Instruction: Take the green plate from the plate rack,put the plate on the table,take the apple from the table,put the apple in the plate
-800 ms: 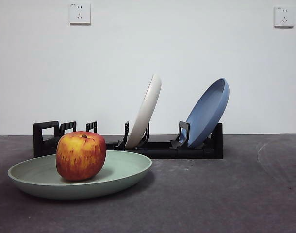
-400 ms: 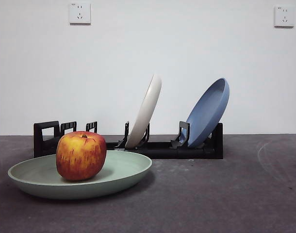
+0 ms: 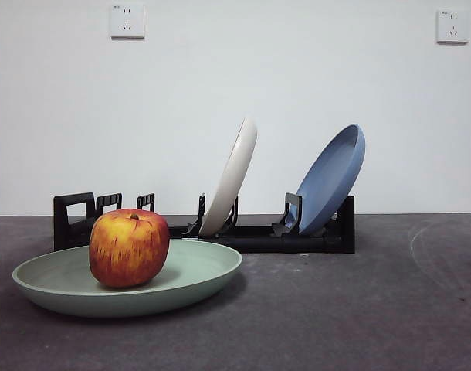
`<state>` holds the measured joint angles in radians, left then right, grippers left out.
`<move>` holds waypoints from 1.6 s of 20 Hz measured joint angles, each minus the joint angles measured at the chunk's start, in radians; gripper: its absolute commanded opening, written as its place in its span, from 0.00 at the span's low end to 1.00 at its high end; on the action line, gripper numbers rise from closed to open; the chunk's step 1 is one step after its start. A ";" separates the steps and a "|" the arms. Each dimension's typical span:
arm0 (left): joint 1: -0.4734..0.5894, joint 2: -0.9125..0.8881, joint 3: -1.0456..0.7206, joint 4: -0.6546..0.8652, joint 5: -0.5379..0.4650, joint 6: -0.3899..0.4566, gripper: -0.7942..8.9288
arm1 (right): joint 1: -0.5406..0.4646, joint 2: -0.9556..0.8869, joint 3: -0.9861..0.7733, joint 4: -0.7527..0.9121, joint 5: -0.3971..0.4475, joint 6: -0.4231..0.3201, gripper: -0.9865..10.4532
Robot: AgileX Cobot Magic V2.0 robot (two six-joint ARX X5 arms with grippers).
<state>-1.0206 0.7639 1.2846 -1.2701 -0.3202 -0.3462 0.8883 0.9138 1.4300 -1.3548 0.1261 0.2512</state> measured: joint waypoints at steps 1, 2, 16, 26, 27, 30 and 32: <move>0.000 0.002 0.000 0.000 0.000 0.000 0.08 | 0.000 0.000 0.000 0.000 0.008 0.000 0.09; 0.000 0.003 0.000 0.000 0.000 0.000 0.08 | 0.000 0.000 0.000 0.000 0.015 0.000 0.09; 0.325 -0.013 0.000 0.053 0.016 -0.023 0.08 | 0.000 0.000 0.000 0.000 0.061 0.000 0.09; 0.865 -0.356 -0.558 1.076 0.509 0.113 0.08 | 0.000 0.000 0.000 0.000 0.061 0.000 0.09; 0.886 -0.414 -0.658 1.171 0.537 0.142 0.08 | 0.000 0.000 0.000 0.000 0.061 0.000 0.09; 0.939 -0.559 -0.900 1.319 0.542 0.171 0.08 | 0.000 0.000 0.000 0.000 0.061 0.000 0.09; 0.962 -0.634 -1.035 1.328 0.533 0.179 0.08 | 0.000 0.000 0.000 0.000 0.061 0.000 0.09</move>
<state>-0.0586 0.1295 0.2493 0.0574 0.2131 -0.1677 0.8886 0.9142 1.4300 -1.3548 0.1871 0.2516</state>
